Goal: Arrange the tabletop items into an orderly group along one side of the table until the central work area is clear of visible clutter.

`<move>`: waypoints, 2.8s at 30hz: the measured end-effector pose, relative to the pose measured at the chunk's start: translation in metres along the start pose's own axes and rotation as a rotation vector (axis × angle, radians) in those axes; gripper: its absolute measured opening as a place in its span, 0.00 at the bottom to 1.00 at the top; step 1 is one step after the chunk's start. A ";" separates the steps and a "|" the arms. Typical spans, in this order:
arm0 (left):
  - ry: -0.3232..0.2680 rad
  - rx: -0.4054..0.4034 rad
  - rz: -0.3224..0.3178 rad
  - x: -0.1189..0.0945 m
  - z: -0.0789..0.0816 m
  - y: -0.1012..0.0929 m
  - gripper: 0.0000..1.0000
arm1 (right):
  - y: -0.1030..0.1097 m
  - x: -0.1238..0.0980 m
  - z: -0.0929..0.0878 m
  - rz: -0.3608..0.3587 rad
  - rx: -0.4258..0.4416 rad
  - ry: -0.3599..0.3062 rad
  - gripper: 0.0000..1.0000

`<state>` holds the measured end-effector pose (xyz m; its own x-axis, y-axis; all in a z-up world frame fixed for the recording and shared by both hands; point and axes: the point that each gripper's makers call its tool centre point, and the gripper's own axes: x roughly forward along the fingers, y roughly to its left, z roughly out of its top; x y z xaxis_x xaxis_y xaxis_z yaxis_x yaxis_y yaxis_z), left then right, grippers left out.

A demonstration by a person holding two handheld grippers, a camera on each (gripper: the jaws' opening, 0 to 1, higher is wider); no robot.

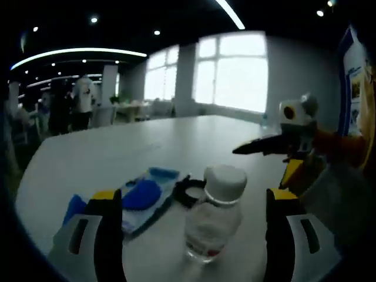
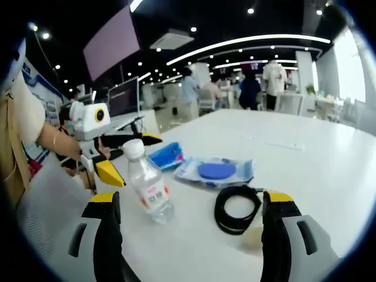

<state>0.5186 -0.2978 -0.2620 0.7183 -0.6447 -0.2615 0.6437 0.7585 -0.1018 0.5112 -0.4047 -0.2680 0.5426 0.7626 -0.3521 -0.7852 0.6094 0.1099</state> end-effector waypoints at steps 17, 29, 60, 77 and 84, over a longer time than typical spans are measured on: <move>0.016 0.007 0.100 0.003 -0.018 -0.016 0.99 | 0.003 0.000 -0.001 0.007 -0.011 0.003 0.99; 0.036 0.034 0.110 0.012 -0.035 -0.021 0.84 | 0.007 -0.002 0.001 0.020 -0.004 -0.010 0.99; 0.029 0.074 0.104 0.010 -0.039 -0.019 0.44 | 0.001 -0.004 0.000 0.002 -0.007 -0.005 0.98; 0.037 0.061 0.054 0.013 -0.037 -0.018 0.42 | 0.000 -0.004 0.000 -0.001 -0.002 -0.008 0.99; 0.040 0.009 0.061 0.011 -0.034 -0.009 0.42 | 0.000 -0.004 0.000 -0.002 -0.002 -0.004 0.99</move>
<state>0.5113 -0.3087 -0.2962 0.7456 -0.5927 -0.3047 0.6013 0.7954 -0.0757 0.5088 -0.4080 -0.2668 0.5454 0.7624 -0.3482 -0.7849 0.6103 0.1069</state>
